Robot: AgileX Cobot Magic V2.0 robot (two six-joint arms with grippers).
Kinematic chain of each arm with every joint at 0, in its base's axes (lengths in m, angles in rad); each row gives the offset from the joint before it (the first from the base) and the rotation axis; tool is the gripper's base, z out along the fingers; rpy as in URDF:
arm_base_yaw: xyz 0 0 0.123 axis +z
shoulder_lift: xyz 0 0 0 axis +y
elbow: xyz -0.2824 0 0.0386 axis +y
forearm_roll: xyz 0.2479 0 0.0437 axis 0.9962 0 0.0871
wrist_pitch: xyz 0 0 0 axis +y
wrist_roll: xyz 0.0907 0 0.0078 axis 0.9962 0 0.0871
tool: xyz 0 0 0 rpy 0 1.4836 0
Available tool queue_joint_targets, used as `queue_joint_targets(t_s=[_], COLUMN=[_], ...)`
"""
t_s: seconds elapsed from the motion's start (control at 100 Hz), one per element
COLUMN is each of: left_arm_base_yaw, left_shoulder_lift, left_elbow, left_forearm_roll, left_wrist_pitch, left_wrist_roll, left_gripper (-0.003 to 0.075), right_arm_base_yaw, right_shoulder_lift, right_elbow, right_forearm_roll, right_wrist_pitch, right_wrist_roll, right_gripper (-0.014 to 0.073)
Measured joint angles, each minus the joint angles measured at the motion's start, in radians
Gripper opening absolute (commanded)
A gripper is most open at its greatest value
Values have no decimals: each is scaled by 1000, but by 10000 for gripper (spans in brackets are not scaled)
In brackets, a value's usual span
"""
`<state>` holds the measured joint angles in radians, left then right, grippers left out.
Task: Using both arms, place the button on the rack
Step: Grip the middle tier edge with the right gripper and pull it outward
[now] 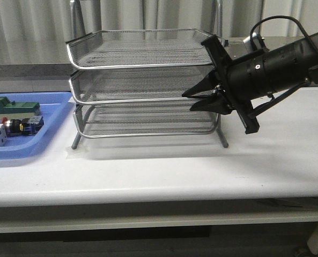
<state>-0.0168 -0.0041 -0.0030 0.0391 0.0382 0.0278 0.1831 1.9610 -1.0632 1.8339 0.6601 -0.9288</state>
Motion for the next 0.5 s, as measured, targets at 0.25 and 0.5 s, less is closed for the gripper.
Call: queue_joint_targets(t_s=[0.25, 0.5], left_arm_base_yaw=[0, 0], left_shoulder_lift=[0, 0], left_elbow=[0, 0], left_forearm_roll=[0, 0], left_wrist_pitch=[0, 0], left_wrist_roll=[0, 0], left_gripper=[-21, -21], right_arm_base_yaw=[-6, -12], right_shoulder_lift=[-2, -15], right_elbow=[64, 128], right_forearm_roll=[6, 9], right_wrist_pitch=[63, 118], right_wrist_roll=[-1, -31], right_gripper=[116, 116])
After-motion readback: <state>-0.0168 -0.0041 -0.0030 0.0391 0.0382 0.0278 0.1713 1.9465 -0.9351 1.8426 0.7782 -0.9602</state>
